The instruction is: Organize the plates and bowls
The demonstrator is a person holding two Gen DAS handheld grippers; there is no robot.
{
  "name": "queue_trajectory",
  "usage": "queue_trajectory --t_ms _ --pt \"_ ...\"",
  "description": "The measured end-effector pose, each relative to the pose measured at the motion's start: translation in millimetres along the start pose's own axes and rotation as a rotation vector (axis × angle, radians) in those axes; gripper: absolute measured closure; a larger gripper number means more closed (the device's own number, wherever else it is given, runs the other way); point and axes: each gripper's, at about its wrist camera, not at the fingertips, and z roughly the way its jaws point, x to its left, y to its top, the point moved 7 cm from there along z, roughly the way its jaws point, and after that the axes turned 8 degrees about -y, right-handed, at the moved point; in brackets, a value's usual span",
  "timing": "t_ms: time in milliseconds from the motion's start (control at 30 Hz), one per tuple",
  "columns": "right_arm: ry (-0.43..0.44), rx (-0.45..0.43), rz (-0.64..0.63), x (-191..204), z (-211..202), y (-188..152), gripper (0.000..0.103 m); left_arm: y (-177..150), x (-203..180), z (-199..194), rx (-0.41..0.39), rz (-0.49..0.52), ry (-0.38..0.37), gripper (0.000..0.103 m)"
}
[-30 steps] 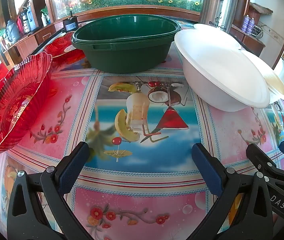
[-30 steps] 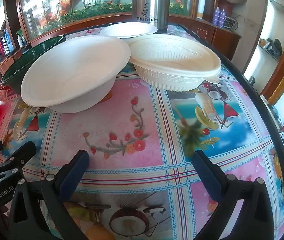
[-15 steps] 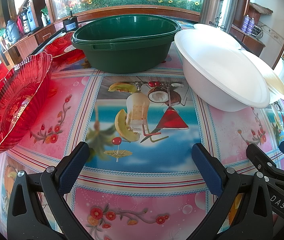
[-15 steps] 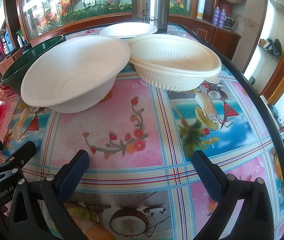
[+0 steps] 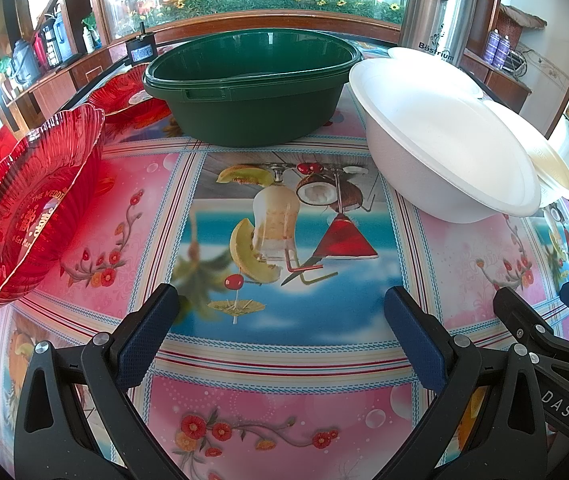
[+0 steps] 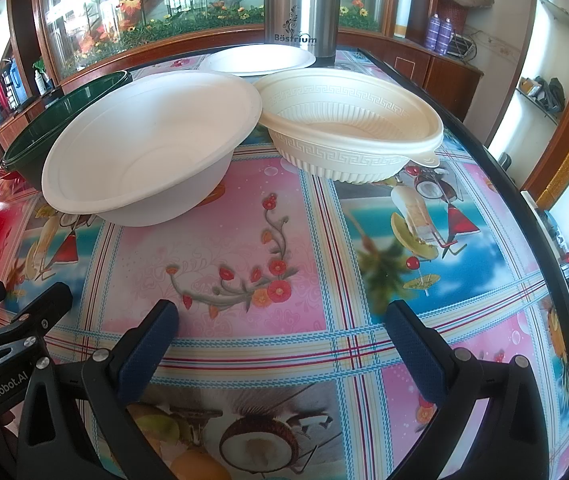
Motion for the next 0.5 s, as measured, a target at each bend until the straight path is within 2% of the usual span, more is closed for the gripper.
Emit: queue_trajectory --t_ms 500 --pt "0.005 0.006 -0.006 0.1 -1.8 -0.8 0.000 -2.5 1.4 -2.8 0.011 0.028 0.002 0.000"
